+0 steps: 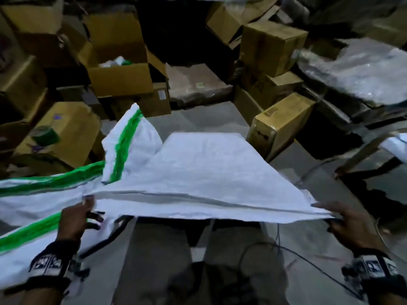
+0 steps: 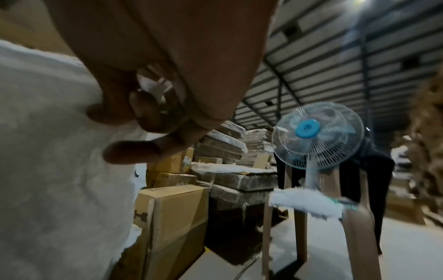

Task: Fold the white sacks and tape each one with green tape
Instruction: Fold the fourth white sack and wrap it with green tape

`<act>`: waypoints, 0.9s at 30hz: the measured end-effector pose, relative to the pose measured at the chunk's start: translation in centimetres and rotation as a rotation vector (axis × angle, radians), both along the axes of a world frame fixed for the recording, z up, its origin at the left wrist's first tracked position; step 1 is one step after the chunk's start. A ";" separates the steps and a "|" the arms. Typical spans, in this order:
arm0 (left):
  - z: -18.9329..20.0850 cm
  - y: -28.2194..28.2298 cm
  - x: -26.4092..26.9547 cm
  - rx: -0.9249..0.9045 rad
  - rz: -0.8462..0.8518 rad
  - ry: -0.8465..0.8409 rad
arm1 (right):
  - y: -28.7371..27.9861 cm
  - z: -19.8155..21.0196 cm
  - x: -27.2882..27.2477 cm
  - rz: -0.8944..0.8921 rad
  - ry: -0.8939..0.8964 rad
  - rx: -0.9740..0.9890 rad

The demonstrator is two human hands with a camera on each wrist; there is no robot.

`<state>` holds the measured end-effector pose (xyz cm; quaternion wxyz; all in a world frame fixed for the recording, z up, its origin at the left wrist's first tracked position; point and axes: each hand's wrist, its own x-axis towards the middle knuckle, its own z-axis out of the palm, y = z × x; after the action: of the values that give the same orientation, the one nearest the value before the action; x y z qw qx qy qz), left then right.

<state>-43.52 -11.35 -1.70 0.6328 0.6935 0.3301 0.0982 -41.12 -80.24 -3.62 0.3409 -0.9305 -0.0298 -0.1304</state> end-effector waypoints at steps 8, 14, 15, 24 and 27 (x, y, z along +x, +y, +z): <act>-2.9 2.8 0.9 -0.039 0.119 0.151 | 2.6 -1.9 0.3 -0.047 -0.005 0.210; -2.3 3.0 0.1 -0.108 0.059 0.072 | 2.3 -3.5 0.2 -0.109 -0.123 0.190; -2.3 3.3 0.1 -0.092 0.058 0.033 | 2.3 -3.9 0.3 -0.118 -0.142 0.195; -1.5 2.8 0.7 0.305 -0.251 -0.021 | 6.6 -2.2 3.7 -0.146 -0.177 0.741; -1.8 2.2 1.5 0.434 -0.231 -0.056 | 7.2 -0.5 4.8 -0.177 -0.192 0.639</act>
<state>-41.97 -9.16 -3.51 0.4851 0.8433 0.2019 0.1131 -36.32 -73.00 -4.12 0.5980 -0.7593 0.0614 -0.2493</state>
